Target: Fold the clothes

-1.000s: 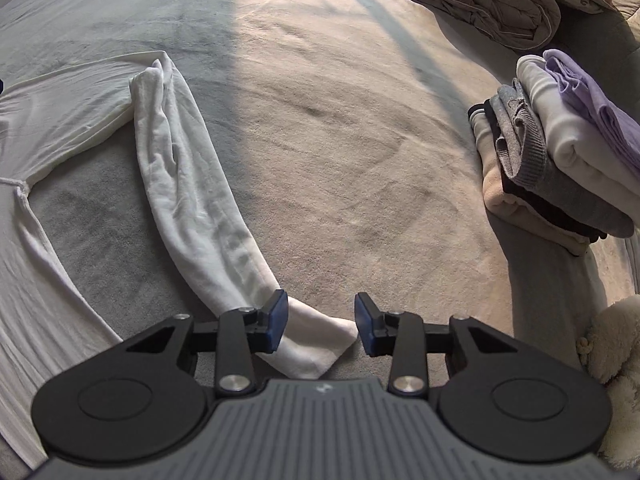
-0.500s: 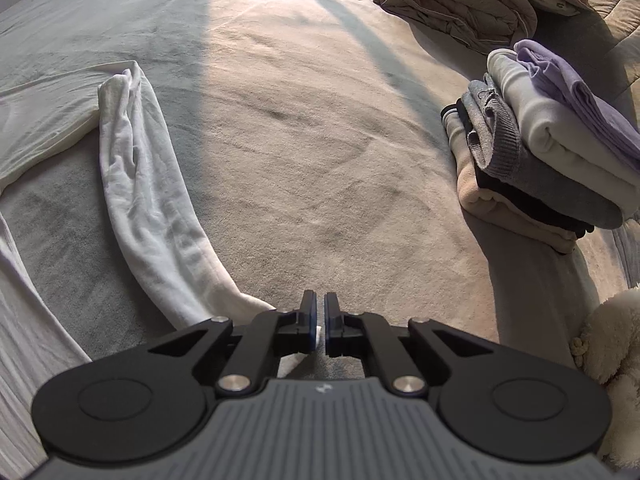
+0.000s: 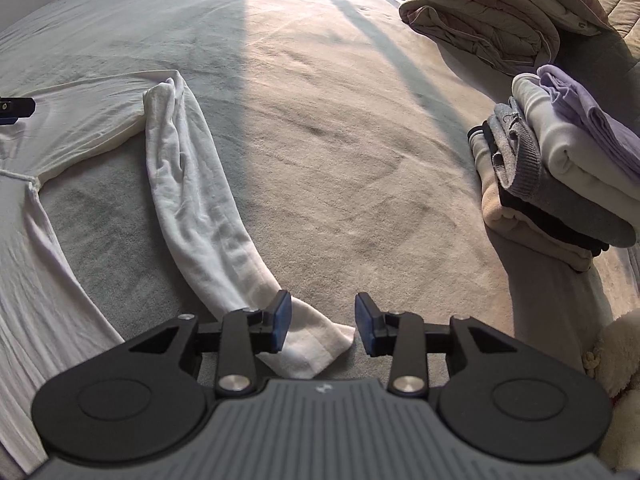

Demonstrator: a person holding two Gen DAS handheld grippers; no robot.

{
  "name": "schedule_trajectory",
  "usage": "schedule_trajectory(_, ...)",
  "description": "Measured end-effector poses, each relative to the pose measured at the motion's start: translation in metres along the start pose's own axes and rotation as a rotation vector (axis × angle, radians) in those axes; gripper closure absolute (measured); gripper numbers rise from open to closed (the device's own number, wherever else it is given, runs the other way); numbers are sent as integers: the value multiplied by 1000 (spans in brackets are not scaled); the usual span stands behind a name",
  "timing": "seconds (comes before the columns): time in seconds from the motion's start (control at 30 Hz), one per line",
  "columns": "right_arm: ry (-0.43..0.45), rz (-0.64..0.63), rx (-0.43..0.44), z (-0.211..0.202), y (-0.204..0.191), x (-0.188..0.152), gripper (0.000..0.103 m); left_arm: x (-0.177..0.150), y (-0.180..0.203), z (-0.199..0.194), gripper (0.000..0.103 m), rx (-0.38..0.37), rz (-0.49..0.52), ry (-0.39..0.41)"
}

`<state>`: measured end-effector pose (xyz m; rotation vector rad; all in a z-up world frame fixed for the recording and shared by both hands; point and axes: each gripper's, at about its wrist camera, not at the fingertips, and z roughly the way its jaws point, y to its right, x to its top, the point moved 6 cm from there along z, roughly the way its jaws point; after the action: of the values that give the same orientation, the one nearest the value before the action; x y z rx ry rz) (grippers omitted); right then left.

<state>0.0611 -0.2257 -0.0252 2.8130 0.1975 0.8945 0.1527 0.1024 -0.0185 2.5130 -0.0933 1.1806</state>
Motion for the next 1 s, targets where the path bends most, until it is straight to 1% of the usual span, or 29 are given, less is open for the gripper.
schedule_trajectory(0.1, -11, -5, 11, 13, -2, 1, 65, 0, -3, 1, 33, 3, -11, -3)
schedule_trajectory(0.13, -23, -11, 23, 18, -4, 0, 74, 0, -5, 3, 33, 1, -18, -6)
schedule_trajectory(0.17, -32, -16, 38, 21, -6, -2, 81, 0, -5, 4, 33, 0, -22, -9)
schedule_trajectory(0.2, -34, -19, 49, 23, -7, -3, 98, 0, -6, 5, 33, 1, -25, -12)
schedule_trajectory(0.23, -29, -26, 42, 23, -9, -2, 102, 0, -6, 7, 33, 4, -25, -15)
schedule_trajectory(0.33, 26, -81, -47, 17, -6, 6, 103, -3, -6, 14, 33, 19, -20, -24)
schedule_trajectory(0.47, 119, -152, -181, 8, 9, 25, 103, -7, -6, 23, 33, 31, -14, -43)
schedule_trajectory(0.57, 184, -151, -257, 7, 24, 41, 103, -11, -5, 26, 34, 48, 12, -50)
schedule_trajectory(0.7, 250, -103, -345, 11, 46, 62, 103, -13, -3, 28, 34, 61, 35, -54)
schedule_trajectory(0.8, 289, -71, -389, 18, 61, 77, 103, -15, -1, 31, 34, 68, 52, -59)
schedule_trajectory(1.0, 319, -50, -417, 40, 82, 100, 103, -16, 4, 35, 33, 108, 146, -64)
